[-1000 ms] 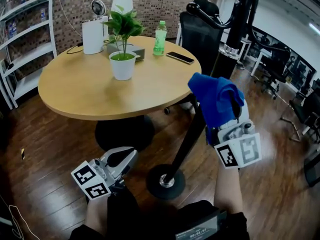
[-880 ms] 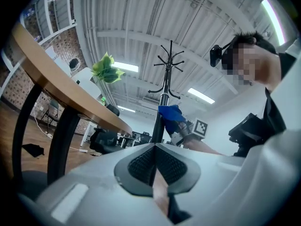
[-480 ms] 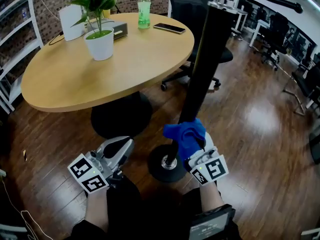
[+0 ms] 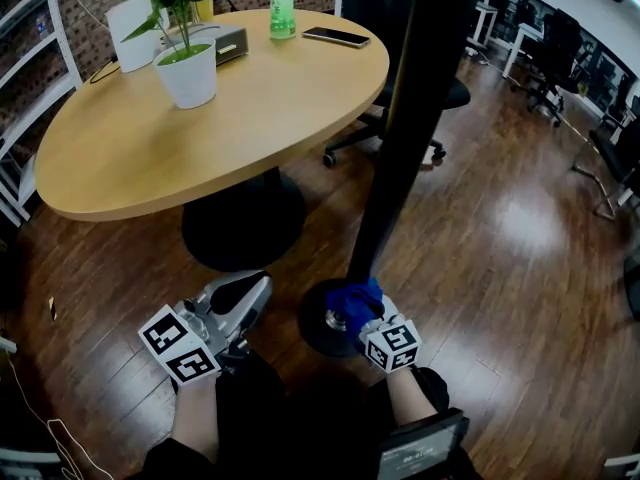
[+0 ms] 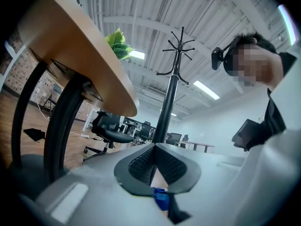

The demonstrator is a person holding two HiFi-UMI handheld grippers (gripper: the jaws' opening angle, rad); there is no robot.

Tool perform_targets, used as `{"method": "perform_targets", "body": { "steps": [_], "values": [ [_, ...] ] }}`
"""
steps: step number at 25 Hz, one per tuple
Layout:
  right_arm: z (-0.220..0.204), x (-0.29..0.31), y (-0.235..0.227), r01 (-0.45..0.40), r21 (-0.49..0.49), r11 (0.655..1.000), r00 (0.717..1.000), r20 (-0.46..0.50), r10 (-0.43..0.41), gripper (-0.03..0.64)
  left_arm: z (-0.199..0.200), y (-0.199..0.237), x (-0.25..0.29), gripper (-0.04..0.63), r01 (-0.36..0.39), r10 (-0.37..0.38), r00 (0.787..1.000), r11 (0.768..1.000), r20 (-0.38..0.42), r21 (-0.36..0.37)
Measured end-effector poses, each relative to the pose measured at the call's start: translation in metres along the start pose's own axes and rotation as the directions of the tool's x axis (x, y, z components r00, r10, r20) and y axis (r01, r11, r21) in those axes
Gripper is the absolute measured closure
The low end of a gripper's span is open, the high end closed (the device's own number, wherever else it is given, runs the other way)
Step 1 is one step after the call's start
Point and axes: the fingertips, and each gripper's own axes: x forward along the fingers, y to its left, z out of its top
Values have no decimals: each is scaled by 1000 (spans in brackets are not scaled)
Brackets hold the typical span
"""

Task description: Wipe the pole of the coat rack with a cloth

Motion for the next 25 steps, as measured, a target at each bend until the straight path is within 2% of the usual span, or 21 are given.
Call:
{"method": "perform_targets", "body": {
  "steps": [3, 5, 7, 9, 13, 18, 21, 25],
  "values": [
    [-5, -1, -3, 6, 45, 999, 1000, -7, -6, 595, -1, -1, -2, 594, -4, 4, 1000, 1000, -1, 0],
    [15, -3, 0, 1, 59, 998, 999, 42, -4, 595, 0, -1, -4, 594, -8, 8, 1000, 1000, 2, 2],
    [58, -8, 7, -17, 45, 999, 991, 134, 10, 595, 3, -1, -6, 594, -10, 10, 1000, 1000, 6, 7],
    [117, -15, 18, -38, -4, 999, 969, 246, 38, 595, 5, -2, -7, 594, -7, 7, 1000, 1000, 13, 12],
    [243, -32, 42, -69, -121, 990, 885, 452, 117, 595, 15, -5, -10, 594, -1, 0, 1000, 1000, 29, 27],
    [372, -62, 59, -39, -200, 979, 764, 625, 158, 595, 38, -10, -20, 594, -3, -1, 998, 998, 67, 56],
    [431, -79, 60, -13, -211, 977, 705, 691, 159, 595, 52, -13, -27, 594, -8, 2, 995, 998, 96, 67],
    [488, -101, 53, 22, -214, 977, 643, 751, 150, 595, 68, -14, -31, 594, -17, 6, 992, 996, 128, 82]
  ]
}}
